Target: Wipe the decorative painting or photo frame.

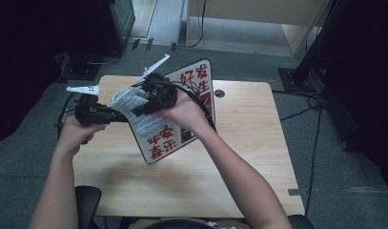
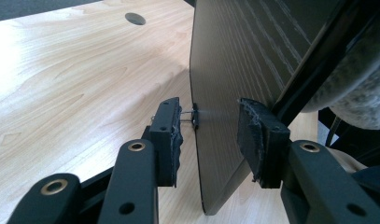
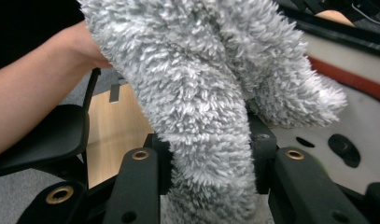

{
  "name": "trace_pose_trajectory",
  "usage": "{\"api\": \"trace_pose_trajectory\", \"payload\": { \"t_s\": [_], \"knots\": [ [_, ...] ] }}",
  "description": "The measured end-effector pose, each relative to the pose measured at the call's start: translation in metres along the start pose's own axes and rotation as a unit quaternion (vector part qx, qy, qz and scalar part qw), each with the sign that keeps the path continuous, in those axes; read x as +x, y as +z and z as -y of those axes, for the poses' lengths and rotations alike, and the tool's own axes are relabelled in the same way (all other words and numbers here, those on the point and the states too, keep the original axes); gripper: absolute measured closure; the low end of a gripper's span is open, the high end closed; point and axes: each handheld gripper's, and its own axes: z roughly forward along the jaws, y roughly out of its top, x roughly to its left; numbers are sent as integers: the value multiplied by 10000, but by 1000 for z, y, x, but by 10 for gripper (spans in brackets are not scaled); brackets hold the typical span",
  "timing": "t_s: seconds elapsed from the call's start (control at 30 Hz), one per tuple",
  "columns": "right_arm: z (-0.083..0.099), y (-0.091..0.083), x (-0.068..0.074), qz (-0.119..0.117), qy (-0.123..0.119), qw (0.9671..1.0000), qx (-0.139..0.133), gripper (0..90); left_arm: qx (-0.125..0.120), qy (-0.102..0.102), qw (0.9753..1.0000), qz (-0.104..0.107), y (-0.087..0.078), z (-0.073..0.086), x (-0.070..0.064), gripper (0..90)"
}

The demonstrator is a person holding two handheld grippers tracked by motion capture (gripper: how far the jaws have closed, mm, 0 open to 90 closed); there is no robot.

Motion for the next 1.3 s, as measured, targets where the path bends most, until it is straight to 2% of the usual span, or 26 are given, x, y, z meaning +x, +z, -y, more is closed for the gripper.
{"api": "trace_pose_trajectory", "payload": {
  "t_s": [0.6,1.3],
  "knots": [
    [20,12,-3,-78,66,9999,100,653,28,-16,10000,4,0,0,1,588],
    [44,29,-5,-208,20,9997,130,652,37,-37,10000,-20,1,0,0,598]
  ]
}}
